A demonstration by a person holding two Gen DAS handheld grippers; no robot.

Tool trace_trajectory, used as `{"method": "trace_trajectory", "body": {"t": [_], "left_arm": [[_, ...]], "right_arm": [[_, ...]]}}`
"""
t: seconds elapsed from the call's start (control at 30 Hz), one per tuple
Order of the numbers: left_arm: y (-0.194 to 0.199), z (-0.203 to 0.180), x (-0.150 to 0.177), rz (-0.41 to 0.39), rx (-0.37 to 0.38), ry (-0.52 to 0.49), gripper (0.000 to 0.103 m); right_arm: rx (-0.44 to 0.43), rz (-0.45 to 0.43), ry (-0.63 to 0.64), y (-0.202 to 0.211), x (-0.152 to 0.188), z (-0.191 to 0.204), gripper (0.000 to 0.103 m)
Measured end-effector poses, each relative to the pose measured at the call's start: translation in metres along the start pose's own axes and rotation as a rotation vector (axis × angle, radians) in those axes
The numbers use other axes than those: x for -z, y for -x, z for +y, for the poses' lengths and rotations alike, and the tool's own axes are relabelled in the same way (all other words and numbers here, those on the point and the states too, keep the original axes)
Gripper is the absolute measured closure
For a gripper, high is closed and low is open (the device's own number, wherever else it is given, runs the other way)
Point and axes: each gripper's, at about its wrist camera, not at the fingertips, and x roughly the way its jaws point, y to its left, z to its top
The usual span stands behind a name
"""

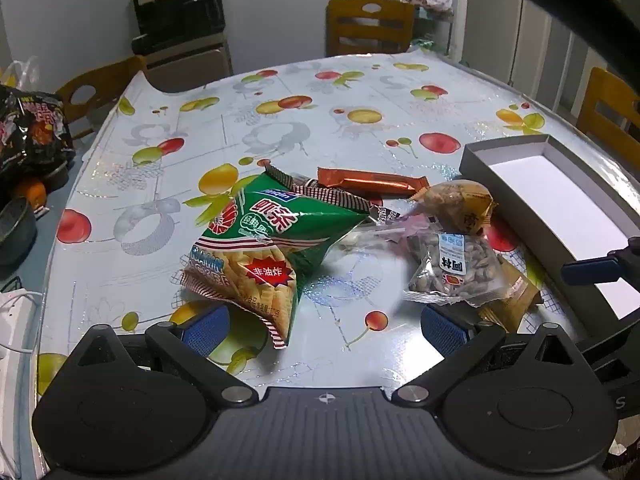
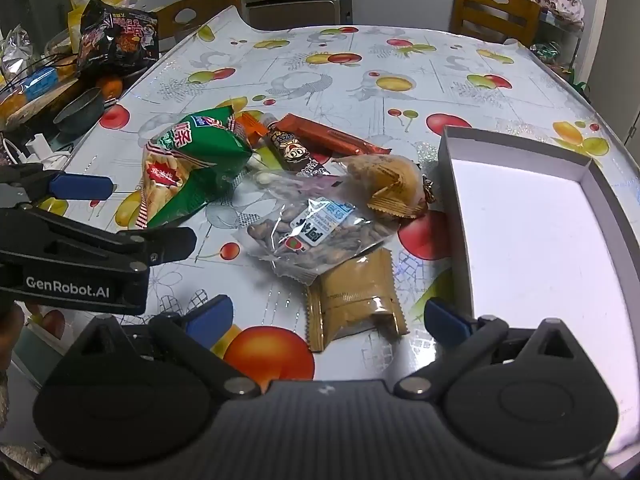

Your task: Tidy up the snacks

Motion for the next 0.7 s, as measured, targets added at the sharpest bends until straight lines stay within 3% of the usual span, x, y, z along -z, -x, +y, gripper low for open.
{"method": "trace_trajectory", "body": {"t": [0.7], "left_arm": [[0.004, -0.0011, 0.0042, 0.002, -0.001, -0.001, 0.0]], "right_arm": [[-0.003, 0.001, -0.012, 0.0001, 0.0025, -0.0046, 0.0]]}}
